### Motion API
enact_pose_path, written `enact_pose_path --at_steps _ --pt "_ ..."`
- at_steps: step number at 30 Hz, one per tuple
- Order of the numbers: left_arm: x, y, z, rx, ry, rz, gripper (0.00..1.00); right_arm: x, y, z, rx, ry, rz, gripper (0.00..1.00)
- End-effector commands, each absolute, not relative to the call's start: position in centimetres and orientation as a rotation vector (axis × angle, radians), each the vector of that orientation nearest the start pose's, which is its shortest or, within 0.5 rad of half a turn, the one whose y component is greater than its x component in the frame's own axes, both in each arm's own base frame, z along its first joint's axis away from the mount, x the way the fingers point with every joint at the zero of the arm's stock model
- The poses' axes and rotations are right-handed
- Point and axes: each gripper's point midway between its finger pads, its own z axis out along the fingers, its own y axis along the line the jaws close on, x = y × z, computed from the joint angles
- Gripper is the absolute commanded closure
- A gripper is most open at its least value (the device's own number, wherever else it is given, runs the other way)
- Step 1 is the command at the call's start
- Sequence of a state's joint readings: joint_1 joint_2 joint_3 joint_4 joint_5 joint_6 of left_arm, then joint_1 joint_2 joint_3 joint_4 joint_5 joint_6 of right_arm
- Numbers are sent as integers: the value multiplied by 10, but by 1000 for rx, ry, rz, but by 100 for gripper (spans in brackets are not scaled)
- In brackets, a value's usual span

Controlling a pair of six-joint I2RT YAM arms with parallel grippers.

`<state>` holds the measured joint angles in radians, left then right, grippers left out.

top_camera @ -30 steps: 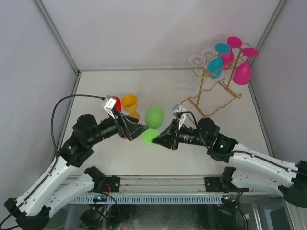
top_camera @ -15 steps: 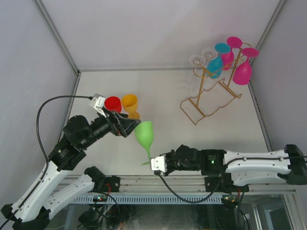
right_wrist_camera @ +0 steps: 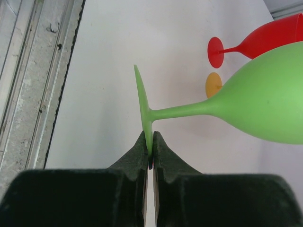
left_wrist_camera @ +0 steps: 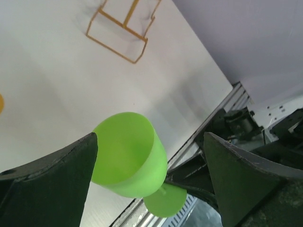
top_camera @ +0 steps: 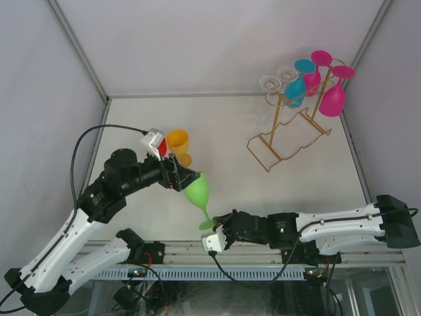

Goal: Take the wine glass off the wine glass rack
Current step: Place the wine glass at the center of the board.

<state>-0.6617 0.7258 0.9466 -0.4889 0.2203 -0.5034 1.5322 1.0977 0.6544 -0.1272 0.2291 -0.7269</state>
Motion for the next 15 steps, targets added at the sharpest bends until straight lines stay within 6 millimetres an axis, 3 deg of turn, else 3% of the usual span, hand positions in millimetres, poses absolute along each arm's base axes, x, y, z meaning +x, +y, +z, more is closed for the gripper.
enact_pose_path --at_steps 1,7,15 --pt "160 -229 316 495 1918 -1102 6 86 329 158 -1816 951 179 100" --pt "150 -243 304 610 1966 -1181 10 82 319 150 -1863 936 183 100" --pt "137 -246 296 749 2000 -1202 16 84 318 148 -1886 897 146 100"
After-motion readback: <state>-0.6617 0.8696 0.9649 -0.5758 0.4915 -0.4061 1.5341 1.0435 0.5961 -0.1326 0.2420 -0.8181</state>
